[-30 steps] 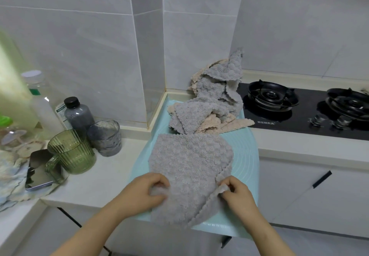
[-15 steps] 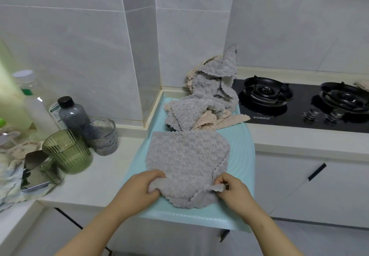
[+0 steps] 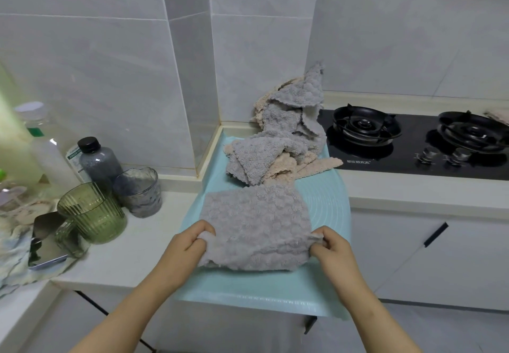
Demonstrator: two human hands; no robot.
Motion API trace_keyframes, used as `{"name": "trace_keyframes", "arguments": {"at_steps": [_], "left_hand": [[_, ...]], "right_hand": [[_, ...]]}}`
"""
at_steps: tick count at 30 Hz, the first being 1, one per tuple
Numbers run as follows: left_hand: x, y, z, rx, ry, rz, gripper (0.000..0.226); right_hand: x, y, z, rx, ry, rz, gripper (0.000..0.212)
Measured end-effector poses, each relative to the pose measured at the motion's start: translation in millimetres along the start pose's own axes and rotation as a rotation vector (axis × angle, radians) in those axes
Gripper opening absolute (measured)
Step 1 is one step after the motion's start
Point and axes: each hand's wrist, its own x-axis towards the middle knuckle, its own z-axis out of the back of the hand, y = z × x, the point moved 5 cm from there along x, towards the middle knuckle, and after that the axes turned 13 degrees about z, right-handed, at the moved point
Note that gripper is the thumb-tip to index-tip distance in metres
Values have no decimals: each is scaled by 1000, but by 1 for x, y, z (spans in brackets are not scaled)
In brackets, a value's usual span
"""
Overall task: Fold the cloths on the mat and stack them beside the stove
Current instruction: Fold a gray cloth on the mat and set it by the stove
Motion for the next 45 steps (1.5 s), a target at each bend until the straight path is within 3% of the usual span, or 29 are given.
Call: {"name": "trace_keyframes", "arguments": {"at_steps": [2,10,12,14,17,20,23,25,28,30,33,37,40,45], "left_hand": [[-3,3,-5,66,82,-6,11],[-14,12,-22,665,270,61,72],[-15,19,-23,740,303,36,73],[-14,29,-24,783,334,34,57],[-12,31,-18,629,226,67,29],[-10,25,-3,387,-8,85,33],[-9,28,3,189,-119,148,27],[-8,37,4,89,-88,247,26],[-9,50,2,149,116,318,61],[-10,52,0,218,236,319,68],[-2,52,1,185,170,353,53],[4,53,7,189,-18,392,9],[4,57,9,219,-29,419,28],[3,57,5,165,158,495,35]], "right_hand": [[0,0,0,25,-8,-7,30],[-7,1,-8,46,18,-18,23],[-7,-1,-10,37,14,-23,21],[-7,-4,-11,7,1,-32,21],[-10,-8,-12,-47,5,-57,21],[-11,-11,-11,-102,-3,-83,20],[-11,-17,-8,-171,-8,-115,18],[-12,-20,-8,-208,5,-135,16],[-14,-22,-7,-240,9,-140,13],[-14,-20,-7,-231,10,-128,15],[-14,-18,-11,-192,50,-134,12],[-12,-21,-9,-291,95,-148,19],[-12,-27,-5,-332,107,-188,21],[-12,-30,-7,-282,182,-252,18]]}}
